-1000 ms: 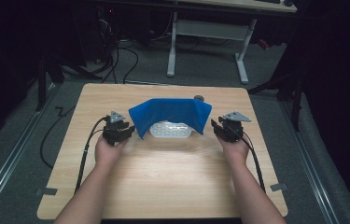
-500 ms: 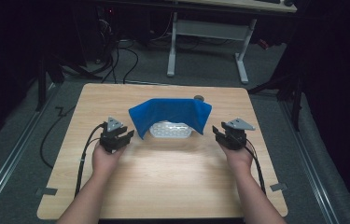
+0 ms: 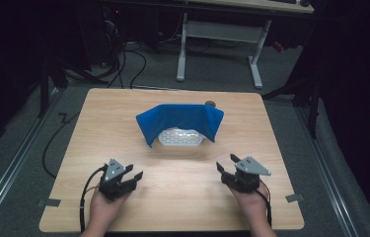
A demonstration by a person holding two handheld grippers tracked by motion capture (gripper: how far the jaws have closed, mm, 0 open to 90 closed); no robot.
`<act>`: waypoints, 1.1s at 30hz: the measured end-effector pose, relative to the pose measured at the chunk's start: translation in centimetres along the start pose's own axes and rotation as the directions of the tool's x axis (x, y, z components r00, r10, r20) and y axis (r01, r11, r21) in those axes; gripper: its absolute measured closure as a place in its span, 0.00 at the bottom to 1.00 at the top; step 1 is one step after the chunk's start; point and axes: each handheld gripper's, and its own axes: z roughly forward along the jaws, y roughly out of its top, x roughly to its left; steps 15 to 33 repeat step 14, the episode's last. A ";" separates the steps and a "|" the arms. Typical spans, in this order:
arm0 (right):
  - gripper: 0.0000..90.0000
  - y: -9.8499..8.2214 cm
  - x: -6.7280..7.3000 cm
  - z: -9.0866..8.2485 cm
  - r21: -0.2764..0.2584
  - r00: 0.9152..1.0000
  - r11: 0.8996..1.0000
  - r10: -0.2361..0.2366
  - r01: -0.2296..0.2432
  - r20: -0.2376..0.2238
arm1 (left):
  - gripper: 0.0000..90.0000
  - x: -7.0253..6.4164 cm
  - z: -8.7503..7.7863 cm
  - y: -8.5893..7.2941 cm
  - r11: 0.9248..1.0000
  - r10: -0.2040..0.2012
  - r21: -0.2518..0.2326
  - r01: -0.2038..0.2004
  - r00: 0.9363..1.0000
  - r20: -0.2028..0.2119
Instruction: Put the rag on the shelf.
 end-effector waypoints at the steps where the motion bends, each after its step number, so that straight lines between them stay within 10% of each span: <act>1: 0.43 -1.3 0.8 -0.5 0.001 1.000 1.000 0.027 -0.027 -0.011 | 0.60 -0.9 0.1 -0.2 1.000 0.009 0.016 -0.010 1.000 0.020; 6: 0.40 -2.9 3.5 -0.2 0.068 0.996 0.997 -0.021 0.027 -0.084 | 0.56 -3.9 0.8 0.4 0.983 0.184 0.026 -0.184 0.983 0.006; 14: 0.40 -2.8 3.7 0.6 0.081 0.995 0.996 -0.016 0.024 -0.099 | 0.56 -2.4 1.4 0.2 0.993 0.107 0.047 -0.108 0.994 0.025; 33: 0.40 -2.8 3.7 0.6 0.081 0.995 0.996 -0.016 0.024 -0.099 | 0.56 -2.4 1.4 0.2 0.993 0.107 0.047 -0.108 0.994 0.025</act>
